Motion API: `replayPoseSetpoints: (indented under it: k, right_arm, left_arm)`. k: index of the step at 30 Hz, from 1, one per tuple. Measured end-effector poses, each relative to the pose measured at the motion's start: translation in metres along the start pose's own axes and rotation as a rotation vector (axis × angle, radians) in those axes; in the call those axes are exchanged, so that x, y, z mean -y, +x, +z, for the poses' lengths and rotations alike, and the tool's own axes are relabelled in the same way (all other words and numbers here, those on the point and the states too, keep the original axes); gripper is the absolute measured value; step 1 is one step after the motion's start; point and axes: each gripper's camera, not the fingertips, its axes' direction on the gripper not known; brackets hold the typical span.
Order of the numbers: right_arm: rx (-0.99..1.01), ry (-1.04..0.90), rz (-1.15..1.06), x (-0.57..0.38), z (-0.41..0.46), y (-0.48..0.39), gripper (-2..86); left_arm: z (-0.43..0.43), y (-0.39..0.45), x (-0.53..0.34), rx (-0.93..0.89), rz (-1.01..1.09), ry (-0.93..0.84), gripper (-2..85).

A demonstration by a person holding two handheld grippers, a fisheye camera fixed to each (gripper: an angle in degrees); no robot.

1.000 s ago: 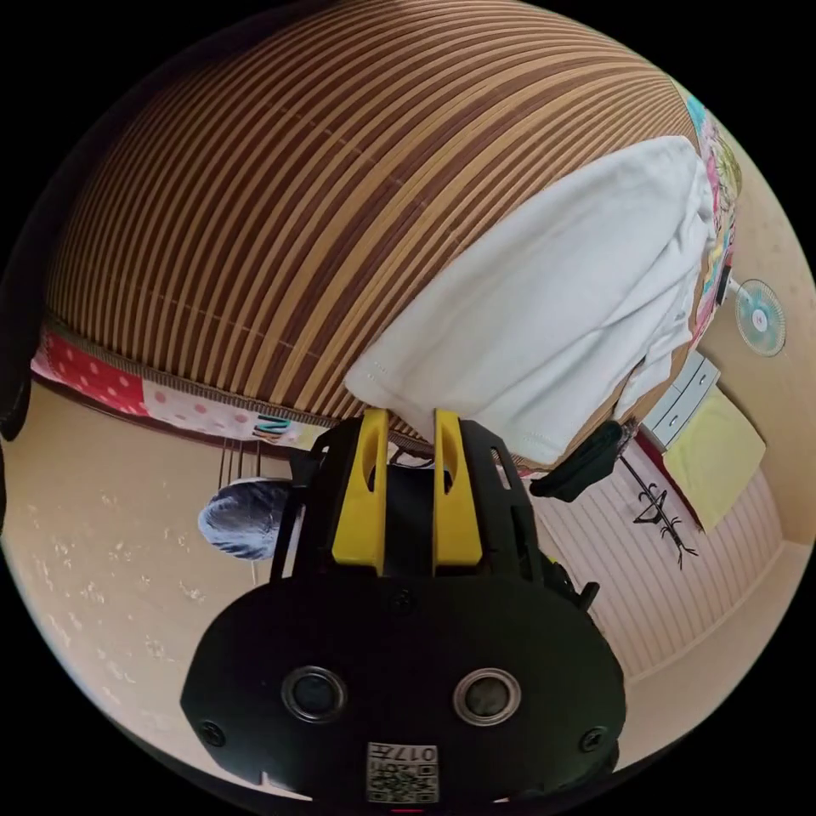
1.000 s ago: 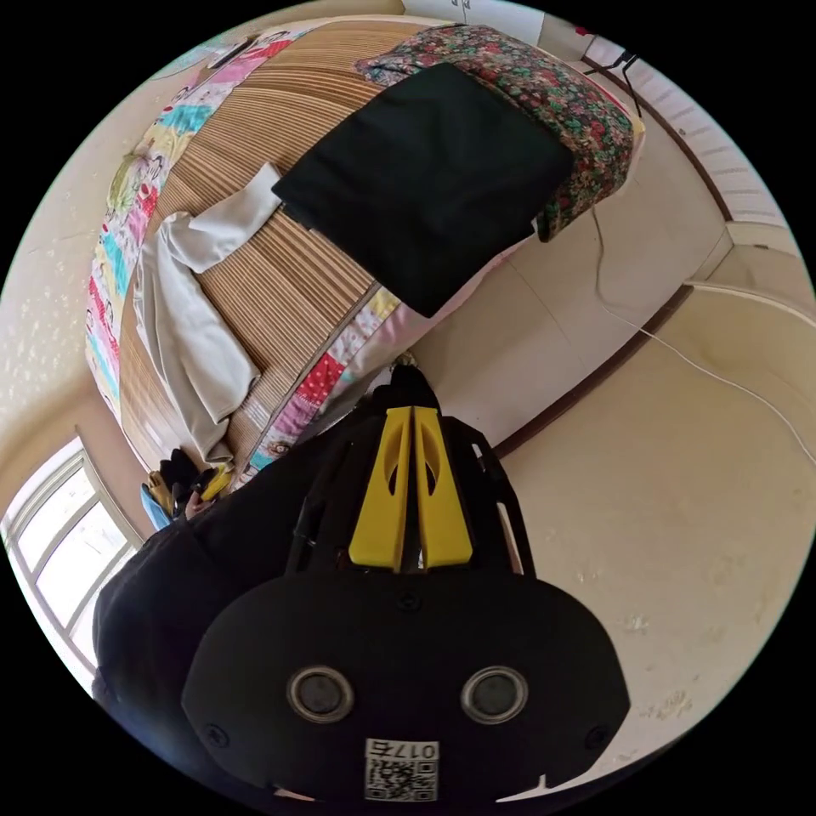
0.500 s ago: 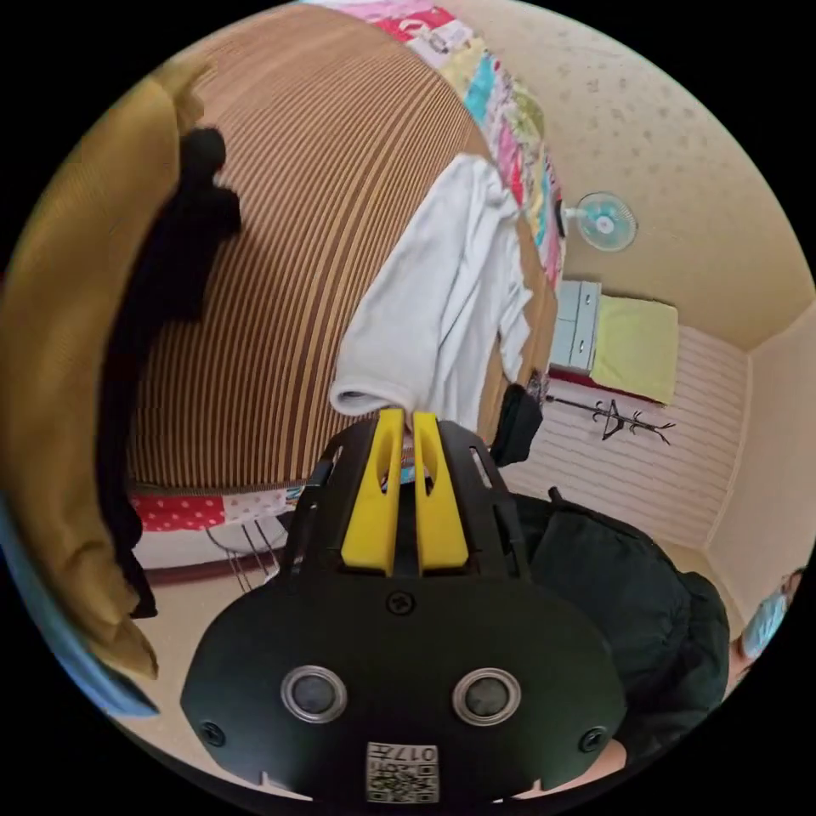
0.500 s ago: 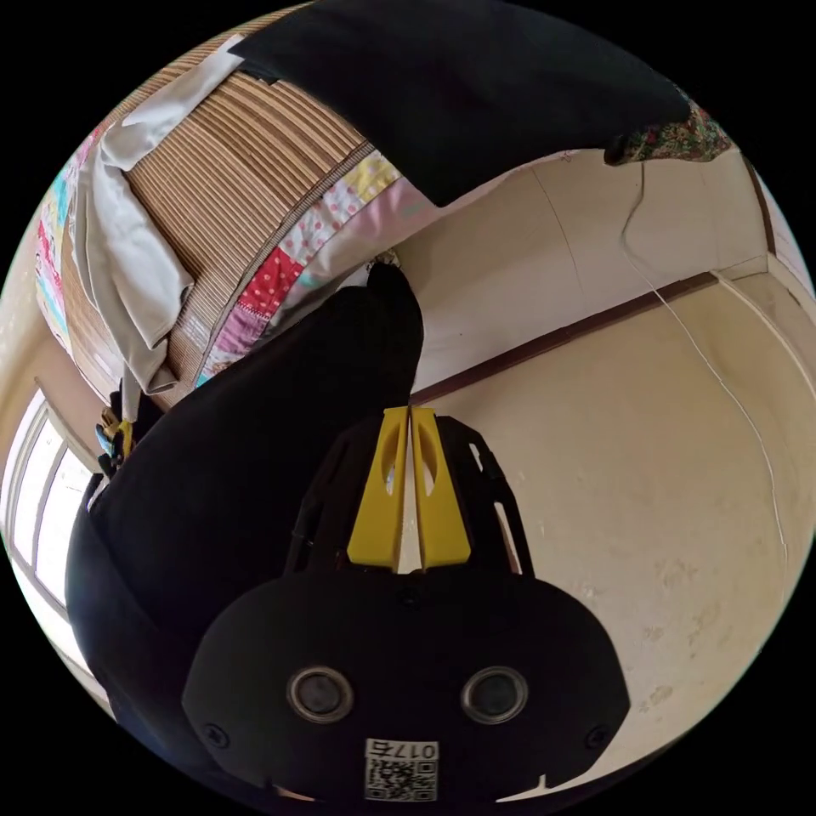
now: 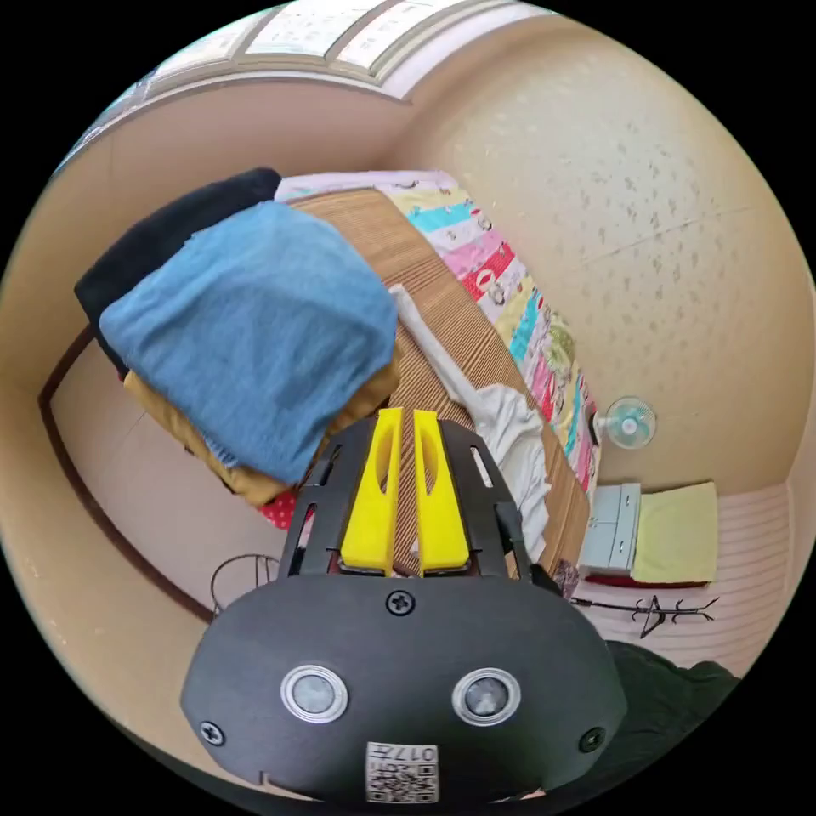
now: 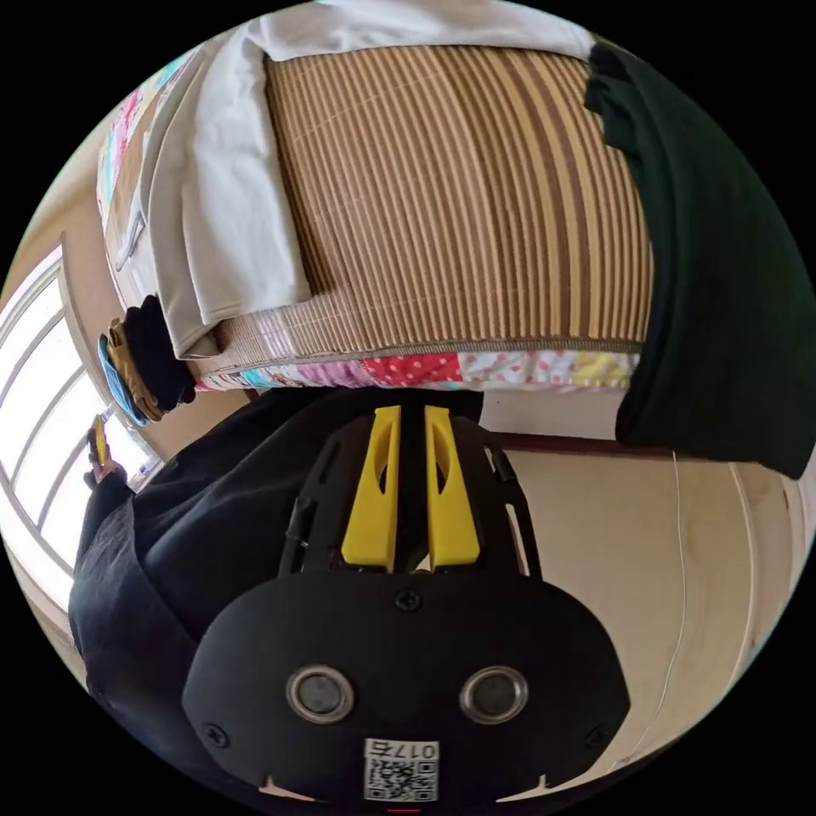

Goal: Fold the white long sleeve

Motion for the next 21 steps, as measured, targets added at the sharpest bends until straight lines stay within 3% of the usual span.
replayPoseSetpoints:
  k: [2,6,11,16,21]
  right_arm:
    - [0.038,0.017,-0.009,0.015,0.001,-0.008,6.6]
    - [0.146,0.054,-0.052,0.044,-0.001,-0.023,7.7]
    - [0.180,0.061,-0.069,0.070,0.022,-0.025,8.2]
    - [0.204,0.075,-0.041,0.065,0.062,-0.011,6.3]
    - [0.412,0.195,-0.160,0.026,0.061,0.029,3.0]
  left_arm:
    - [0.019,-0.011,-0.052,0.031,-0.103,-0.086,-0.3]
    - [0.000,-0.025,-0.103,-0.140,-0.189,-0.070,-0.7]
    - [-0.052,-0.018,-0.103,0.153,-0.106,-0.103,-0.8]
    - [-0.063,0.020,-0.096,0.056,-0.051,-0.067,-0.8]
    - [-0.007,0.070,-0.087,0.154,0.118,-0.230,-0.8]
